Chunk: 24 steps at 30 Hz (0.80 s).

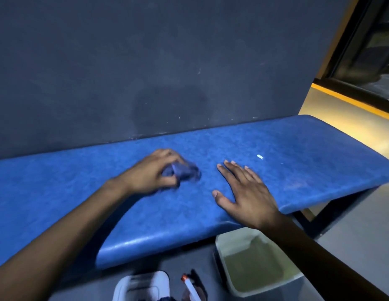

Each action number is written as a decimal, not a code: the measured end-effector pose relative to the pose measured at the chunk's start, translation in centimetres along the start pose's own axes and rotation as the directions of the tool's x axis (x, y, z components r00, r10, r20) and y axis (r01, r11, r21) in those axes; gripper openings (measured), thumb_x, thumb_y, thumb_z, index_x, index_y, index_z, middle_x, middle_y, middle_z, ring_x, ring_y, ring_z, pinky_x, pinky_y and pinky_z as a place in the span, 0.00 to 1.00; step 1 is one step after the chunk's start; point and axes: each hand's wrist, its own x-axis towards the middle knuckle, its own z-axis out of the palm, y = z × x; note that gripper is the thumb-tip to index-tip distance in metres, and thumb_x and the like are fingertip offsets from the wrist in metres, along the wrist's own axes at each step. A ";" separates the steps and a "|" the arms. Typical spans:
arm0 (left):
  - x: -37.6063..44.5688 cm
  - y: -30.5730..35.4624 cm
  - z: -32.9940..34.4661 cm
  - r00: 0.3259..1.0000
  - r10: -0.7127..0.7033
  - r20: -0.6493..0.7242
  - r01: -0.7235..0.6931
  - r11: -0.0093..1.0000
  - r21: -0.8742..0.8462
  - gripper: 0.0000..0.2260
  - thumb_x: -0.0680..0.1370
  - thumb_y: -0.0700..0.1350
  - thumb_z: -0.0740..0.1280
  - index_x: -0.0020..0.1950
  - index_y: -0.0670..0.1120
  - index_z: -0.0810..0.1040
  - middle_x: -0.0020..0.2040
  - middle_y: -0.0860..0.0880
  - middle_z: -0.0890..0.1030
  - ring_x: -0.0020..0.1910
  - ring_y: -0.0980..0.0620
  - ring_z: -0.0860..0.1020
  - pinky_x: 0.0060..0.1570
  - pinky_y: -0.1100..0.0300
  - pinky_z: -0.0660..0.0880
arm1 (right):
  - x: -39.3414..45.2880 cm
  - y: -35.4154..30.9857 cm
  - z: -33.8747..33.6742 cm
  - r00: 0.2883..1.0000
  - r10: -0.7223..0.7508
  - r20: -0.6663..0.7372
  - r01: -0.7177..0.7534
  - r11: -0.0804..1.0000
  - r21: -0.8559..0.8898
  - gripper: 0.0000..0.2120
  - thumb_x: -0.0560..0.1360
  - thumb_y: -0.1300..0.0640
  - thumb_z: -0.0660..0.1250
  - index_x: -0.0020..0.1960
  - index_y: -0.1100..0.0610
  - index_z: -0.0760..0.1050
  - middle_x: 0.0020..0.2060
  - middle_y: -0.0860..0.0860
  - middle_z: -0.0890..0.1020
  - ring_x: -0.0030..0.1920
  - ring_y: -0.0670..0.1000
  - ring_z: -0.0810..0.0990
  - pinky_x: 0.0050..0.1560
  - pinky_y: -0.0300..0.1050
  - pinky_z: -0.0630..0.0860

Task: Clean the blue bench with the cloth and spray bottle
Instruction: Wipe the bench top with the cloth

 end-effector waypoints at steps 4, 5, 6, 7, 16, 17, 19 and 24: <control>5.7 -0.3 0.1 0.936 -0.323 -0.140 0.333 0.941 0.055 0.20 0.76 0.56 0.68 0.65 0.48 0.77 0.64 0.43 0.77 0.68 0.41 0.72 0.68 0.48 0.70 | -0.2 0.0 -0.2 1.000 0.003 0.001 -0.003 1.000 0.014 0.40 0.74 0.29 0.45 0.82 0.46 0.55 0.82 0.45 0.56 0.82 0.44 0.50 0.82 0.49 0.48; 5.8 0.4 0.7 0.943 -0.299 -0.145 0.310 0.949 0.056 0.20 0.76 0.56 0.68 0.65 0.49 0.76 0.63 0.44 0.77 0.67 0.42 0.72 0.68 0.48 0.70 | -0.1 0.0 -0.2 1.000 0.001 -0.001 -0.001 1.000 0.010 0.40 0.74 0.29 0.45 0.82 0.47 0.56 0.82 0.45 0.57 0.82 0.44 0.51 0.82 0.49 0.48; 5.1 1.2 1.3 0.961 -0.243 -0.132 0.251 0.967 0.045 0.20 0.74 0.57 0.67 0.64 0.51 0.76 0.62 0.46 0.77 0.66 0.44 0.72 0.67 0.49 0.71 | -0.1 0.1 -0.2 1.000 -0.002 -0.003 0.002 1.000 0.008 0.40 0.74 0.29 0.45 0.82 0.47 0.56 0.82 0.45 0.57 0.82 0.44 0.51 0.82 0.49 0.48; 3.8 2.1 1.7 0.979 -0.171 -0.115 0.175 0.984 0.028 0.20 0.72 0.58 0.66 0.62 0.55 0.76 0.61 0.50 0.76 0.65 0.46 0.73 0.66 0.51 0.71 | -0.2 0.1 -0.2 1.000 -0.006 -0.003 0.006 1.000 0.008 0.40 0.74 0.30 0.45 0.82 0.47 0.56 0.82 0.45 0.57 0.82 0.44 0.51 0.82 0.49 0.48; 0.4 -0.8 -0.7 0.958 -0.227 -0.174 0.221 0.974 -0.051 0.20 0.69 0.58 0.65 0.59 0.57 0.80 0.58 0.56 0.79 0.64 0.48 0.76 0.64 0.56 0.70 | -0.2 0.1 0.2 1.000 -0.008 -0.026 0.009 1.000 0.018 0.39 0.75 0.30 0.48 0.81 0.48 0.58 0.82 0.46 0.59 0.82 0.45 0.53 0.82 0.49 0.48; 1.7 -0.4 -0.3 0.924 -0.323 -0.206 0.320 0.946 -0.048 0.22 0.69 0.59 0.64 0.62 0.55 0.79 0.61 0.52 0.79 0.66 0.45 0.74 0.65 0.53 0.70 | -0.2 0.1 0.2 1.000 -0.011 -0.026 0.011 1.000 0.014 0.39 0.75 0.30 0.48 0.81 0.48 0.58 0.82 0.46 0.59 0.82 0.45 0.53 0.82 0.49 0.48; 4.1 1.2 1.1 0.893 -0.398 -0.209 0.395 0.917 -0.058 0.26 0.70 0.58 0.62 0.66 0.53 0.78 0.65 0.46 0.78 0.68 0.43 0.72 0.67 0.52 0.69 | -0.1 0.0 0.2 1.000 -0.012 -0.025 0.012 1.000 0.013 0.40 0.75 0.29 0.48 0.81 0.48 0.57 0.82 0.47 0.59 0.82 0.45 0.53 0.82 0.48 0.47; 3.8 5.4 2.2 0.963 -0.250 -0.104 0.250 0.968 -0.020 0.21 0.67 0.60 0.67 0.57 0.54 0.79 0.55 0.48 0.81 0.60 0.45 0.78 0.58 0.54 0.72 | -0.2 0.0 -0.4 0.999 -0.022 0.024 0.021 1.000 0.016 0.40 0.76 0.29 0.47 0.82 0.49 0.55 0.82 0.48 0.56 0.82 0.46 0.49 0.82 0.49 0.44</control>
